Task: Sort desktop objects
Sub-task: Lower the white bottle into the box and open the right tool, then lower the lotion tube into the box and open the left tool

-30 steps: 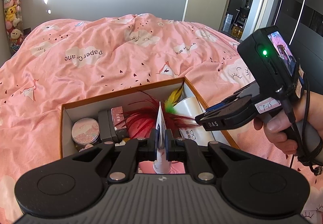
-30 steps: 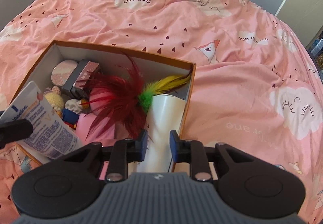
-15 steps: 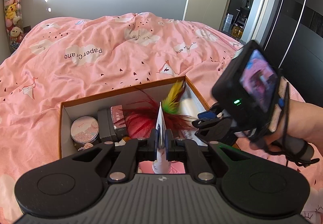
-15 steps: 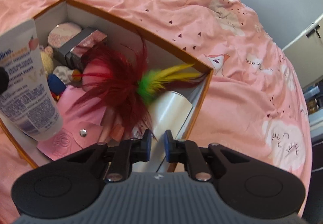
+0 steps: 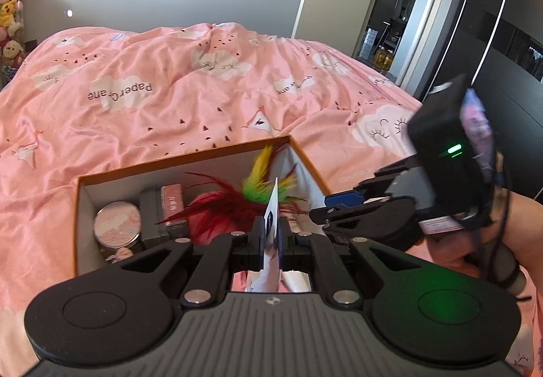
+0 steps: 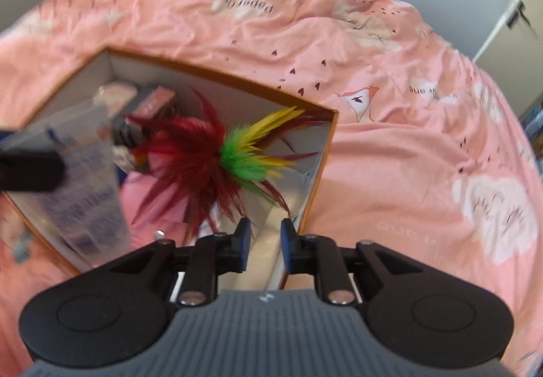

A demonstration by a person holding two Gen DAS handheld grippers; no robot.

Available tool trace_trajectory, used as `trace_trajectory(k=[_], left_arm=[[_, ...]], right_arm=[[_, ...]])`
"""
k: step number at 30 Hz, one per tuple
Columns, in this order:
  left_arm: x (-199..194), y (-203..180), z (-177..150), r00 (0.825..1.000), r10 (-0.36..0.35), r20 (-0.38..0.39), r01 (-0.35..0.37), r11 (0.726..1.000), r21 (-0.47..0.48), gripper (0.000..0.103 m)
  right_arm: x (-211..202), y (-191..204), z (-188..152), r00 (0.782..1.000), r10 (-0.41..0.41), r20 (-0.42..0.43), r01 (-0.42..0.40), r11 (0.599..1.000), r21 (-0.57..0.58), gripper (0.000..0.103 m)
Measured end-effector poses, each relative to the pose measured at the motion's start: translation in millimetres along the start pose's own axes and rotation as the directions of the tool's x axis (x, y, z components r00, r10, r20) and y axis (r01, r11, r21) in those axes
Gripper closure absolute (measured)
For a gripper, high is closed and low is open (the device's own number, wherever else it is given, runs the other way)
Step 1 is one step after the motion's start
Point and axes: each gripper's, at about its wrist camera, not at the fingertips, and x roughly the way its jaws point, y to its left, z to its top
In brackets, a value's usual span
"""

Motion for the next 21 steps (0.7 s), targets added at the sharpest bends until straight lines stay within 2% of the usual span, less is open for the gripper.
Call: trace_trajectory(k=[2, 8, 13, 21], left_arm=[[4.8, -2.8, 1.8, 1.000, -0.017, -0.003, 0.017, 1.000, -0.002, 0.096], [21.5, -19.1, 9.9, 0.998, -0.063, -0.003, 0.063, 0.998, -0.002, 0.096], [36.1, -32.5, 15.6, 0.996, -0.087, 0.014, 0.087, 0.996, 0.008, 0.096], [63.7, -38.8, 7.8, 0.996, -0.085, 0.007, 0.085, 0.996, -0.003, 0.096]], right_arm=[[-11.6, -7.2, -3.8, 0.999, 0.024, 0.034, -0.026, 0.998, 0.049, 0.084], [-33.5, -20.8, -15.1, 0.995, -0.015, 0.102, 0.000, 0.990, 0.139, 0.081], [-32.8, -19.2, -23.4, 0.995, 0.037, 0.093, -0.050, 0.988, 0.144, 0.081], [-25.1, -17.6, -34.3, 0.997, 0.052, 0.056, -0.058, 0.990, 0.126, 0.080]])
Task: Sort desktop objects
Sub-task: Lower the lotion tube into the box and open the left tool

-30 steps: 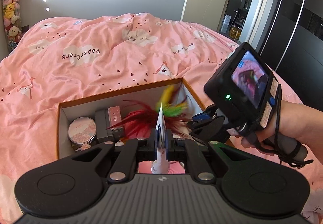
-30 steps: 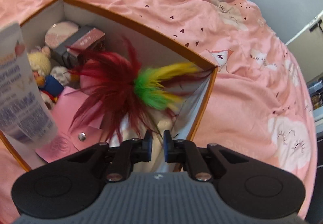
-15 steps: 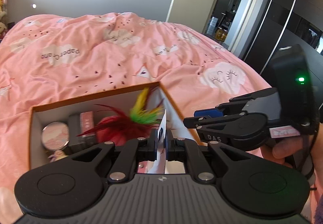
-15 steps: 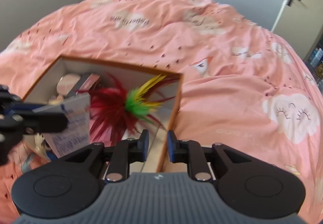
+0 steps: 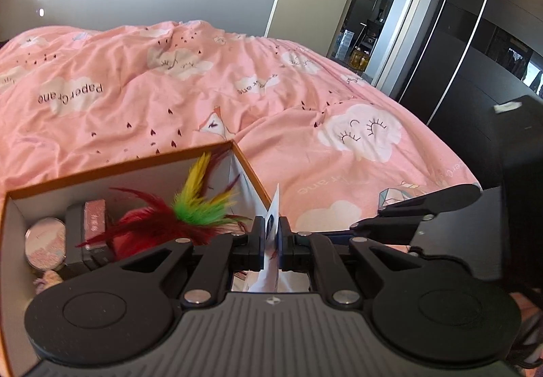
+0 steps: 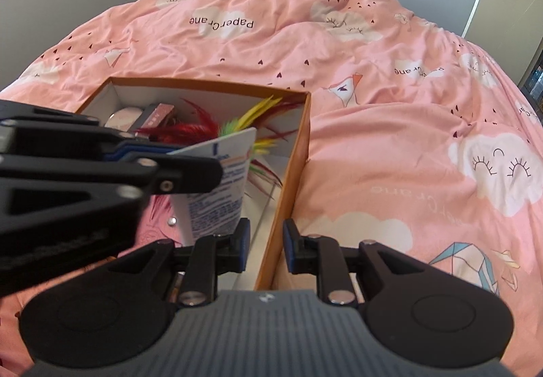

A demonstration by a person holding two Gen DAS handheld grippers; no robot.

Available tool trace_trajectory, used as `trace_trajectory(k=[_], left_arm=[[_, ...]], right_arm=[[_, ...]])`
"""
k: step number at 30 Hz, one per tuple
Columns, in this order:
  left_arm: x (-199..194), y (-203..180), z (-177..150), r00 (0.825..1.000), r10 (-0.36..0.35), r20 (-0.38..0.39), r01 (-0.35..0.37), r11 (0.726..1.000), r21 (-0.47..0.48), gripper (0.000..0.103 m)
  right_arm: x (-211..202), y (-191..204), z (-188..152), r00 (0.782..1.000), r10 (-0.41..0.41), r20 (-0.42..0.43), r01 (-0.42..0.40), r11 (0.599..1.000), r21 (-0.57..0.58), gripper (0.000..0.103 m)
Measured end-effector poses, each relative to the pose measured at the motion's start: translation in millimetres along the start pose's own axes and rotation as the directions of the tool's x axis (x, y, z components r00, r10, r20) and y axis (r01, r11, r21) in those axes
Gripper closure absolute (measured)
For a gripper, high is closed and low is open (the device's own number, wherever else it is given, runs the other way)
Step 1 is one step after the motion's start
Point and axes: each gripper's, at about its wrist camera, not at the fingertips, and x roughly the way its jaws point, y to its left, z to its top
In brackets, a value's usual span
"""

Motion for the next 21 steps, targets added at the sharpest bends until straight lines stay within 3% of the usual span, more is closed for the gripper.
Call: trace_trajectory(k=[13, 21], left_arm=[[32.4, 10.7, -17.9, 0.994, -0.014, -0.104, 0.001, 0.992, -0.123, 0.096], [32.8, 14.0, -20.3, 0.990, 0.008, -0.140, -0.026, 0.992, -0.126, 0.096]], right_arm=[[10.2, 3.5, -9.5, 0.999, 0.006, -0.038, -0.006, 1.000, -0.017, 0.078], [15.5, 6.3, -14.0, 0.999, 0.007, -0.049, -0.008, 1.000, -0.013, 0.077]])
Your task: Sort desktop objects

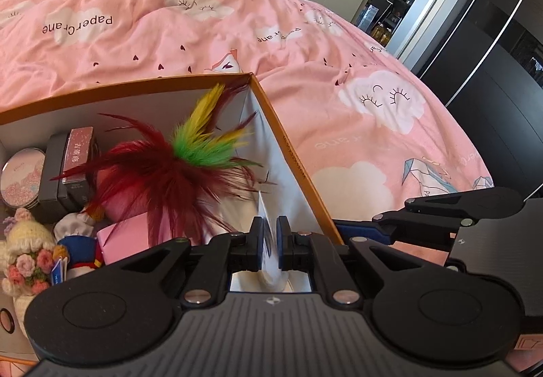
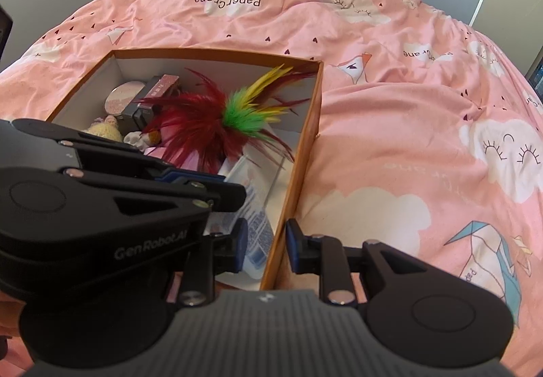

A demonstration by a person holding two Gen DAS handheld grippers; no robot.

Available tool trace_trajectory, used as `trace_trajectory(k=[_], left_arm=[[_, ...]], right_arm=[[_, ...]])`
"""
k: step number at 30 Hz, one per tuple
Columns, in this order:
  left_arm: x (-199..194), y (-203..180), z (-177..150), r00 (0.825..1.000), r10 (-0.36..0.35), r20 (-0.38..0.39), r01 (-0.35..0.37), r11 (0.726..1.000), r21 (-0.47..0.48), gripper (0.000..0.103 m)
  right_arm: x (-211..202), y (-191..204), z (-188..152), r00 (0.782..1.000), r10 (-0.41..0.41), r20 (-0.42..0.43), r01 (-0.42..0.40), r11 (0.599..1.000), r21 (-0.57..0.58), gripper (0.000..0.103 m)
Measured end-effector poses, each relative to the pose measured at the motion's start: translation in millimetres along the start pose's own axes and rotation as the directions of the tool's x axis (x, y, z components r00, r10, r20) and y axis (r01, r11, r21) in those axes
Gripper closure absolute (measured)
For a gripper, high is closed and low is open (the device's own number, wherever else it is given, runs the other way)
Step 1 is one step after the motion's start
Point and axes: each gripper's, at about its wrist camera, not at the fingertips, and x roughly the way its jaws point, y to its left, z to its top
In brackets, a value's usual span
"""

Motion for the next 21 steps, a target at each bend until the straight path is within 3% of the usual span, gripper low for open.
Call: trace_trajectory(k=[6, 8, 11, 21], left_arm=[[-10.8, -0.5, -1.0, 1.000, 0.016, 0.010, -0.016, 1.000, -0.003, 0.094], [-18.2, 0.5, -1.5, 0.999, 0.026, 0.027, -0.025, 1.000, -0.004, 0.087], [-32.5, 3.3, -2.5, 0.997, 0.047, 0.056, -0.047, 0.999, -0.003, 0.085], [-73.0, 21.3, -11.0, 0.972, 0.189, 0.141, -0.190, 0.982, -0.007, 0.064]], right_arm=[[-3.6, 2.5, -0.4, 1.000, -0.002, 0.011, 0.002, 1.000, 0.003, 0.074], [-7.3, 3.6, -0.1, 1.000, 0.001, 0.022, -0.001, 1.000, 0.007, 0.071], [-11.9, 6.7, -0.2, 0.999, -0.009, 0.032, 0.009, 1.000, 0.008, 0.070], [-27.8, 16.9, -3.7, 0.994, -0.060, 0.095, 0.057, 0.998, 0.041, 0.068]])
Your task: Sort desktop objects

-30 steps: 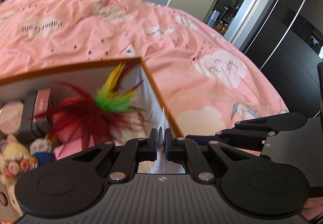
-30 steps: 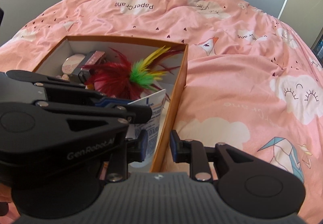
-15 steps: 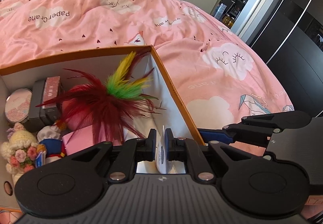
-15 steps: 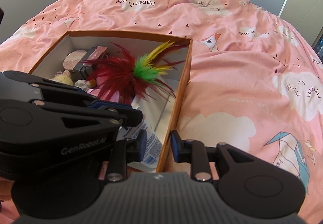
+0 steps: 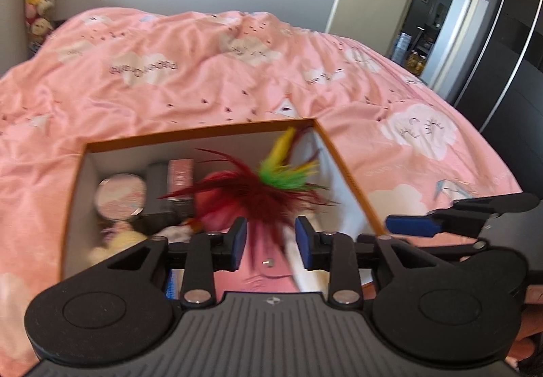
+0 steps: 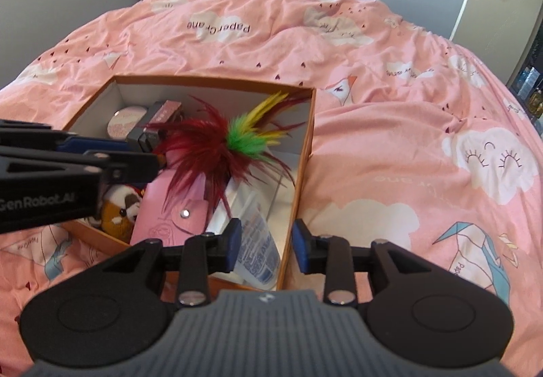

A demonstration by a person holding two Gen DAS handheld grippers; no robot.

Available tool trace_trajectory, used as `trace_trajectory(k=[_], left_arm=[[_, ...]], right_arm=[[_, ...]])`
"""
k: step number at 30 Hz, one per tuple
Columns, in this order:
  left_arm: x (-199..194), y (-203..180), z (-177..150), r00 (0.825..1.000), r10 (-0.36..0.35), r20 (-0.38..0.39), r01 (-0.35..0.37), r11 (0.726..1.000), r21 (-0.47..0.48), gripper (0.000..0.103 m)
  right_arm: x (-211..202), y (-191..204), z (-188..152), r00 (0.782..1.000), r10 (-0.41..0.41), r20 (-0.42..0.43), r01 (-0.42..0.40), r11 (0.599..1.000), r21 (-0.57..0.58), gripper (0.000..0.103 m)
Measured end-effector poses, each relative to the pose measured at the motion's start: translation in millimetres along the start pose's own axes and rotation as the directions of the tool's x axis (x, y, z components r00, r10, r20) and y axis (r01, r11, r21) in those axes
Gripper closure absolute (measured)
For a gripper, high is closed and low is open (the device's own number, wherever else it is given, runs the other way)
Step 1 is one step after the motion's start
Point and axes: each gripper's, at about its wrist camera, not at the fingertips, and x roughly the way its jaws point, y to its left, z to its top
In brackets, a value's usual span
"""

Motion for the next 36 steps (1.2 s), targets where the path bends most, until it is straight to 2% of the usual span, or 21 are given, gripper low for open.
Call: trace_trajectory(k=[3, 7, 10, 14, 19, 23, 27, 36], left_arm=[[-5.7, 6.5, -2.8, 0.999, 0.040, 0.011, -0.039, 0.999, -0.005, 0.050], [-9.0, 14.0, -7.1, 0.996, 0.091, 0.017, -0.091, 0.996, -0.009, 0.048], [-9.6, 19.7, -12.6, 0.991, 0.129, 0.015, -0.129, 0.991, -0.024, 0.038], [-9.8, 26.1, -20.5, 0.986, 0.164, 0.006, -0.163, 0.986, -0.041, 0.032], [-11.3, 31.8, -31.6, 0.982, 0.189, 0.004, -0.189, 0.981, -0.052, 0.027], [-13.4, 33.4, -39.7, 0.979, 0.201, 0.035, -0.198, 0.977, -0.073, 0.025], [-14.5, 31.4, -48.5, 0.973, 0.222, 0.064, -0.218, 0.974, -0.052, 0.025], [-11.2, 34.8, -63.6, 0.971, 0.224, 0.086, -0.219, 0.974, -0.058, 0.024]], right_arm=[[-7.3, 5.8, 0.1, 0.999, -0.011, 0.030, 0.011, 1.000, 0.005, 0.066], [-18.2, 17.6, -0.8, 0.997, -0.026, 0.077, 0.026, 1.000, 0.000, 0.064], [-26.4, 26.6, -3.9, 0.993, -0.018, 0.114, 0.016, 1.000, 0.014, 0.063], [-31.7, 37.6, -11.7, 0.987, 0.007, 0.159, -0.014, 0.999, 0.045, 0.061], [-29.5, 48.0, -23.8, 0.982, 0.008, 0.189, -0.022, 0.997, 0.074, 0.059], [-27.2, 51.0, -34.1, 0.978, 0.004, 0.210, -0.027, 0.994, 0.106, 0.058], [-22.8, 53.4, -44.6, 0.978, 0.012, 0.210, -0.038, 0.992, 0.124, 0.057], [-14.5, 60.1, -54.3, 0.973, -0.042, 0.228, 0.017, 0.993, 0.113, 0.056]])
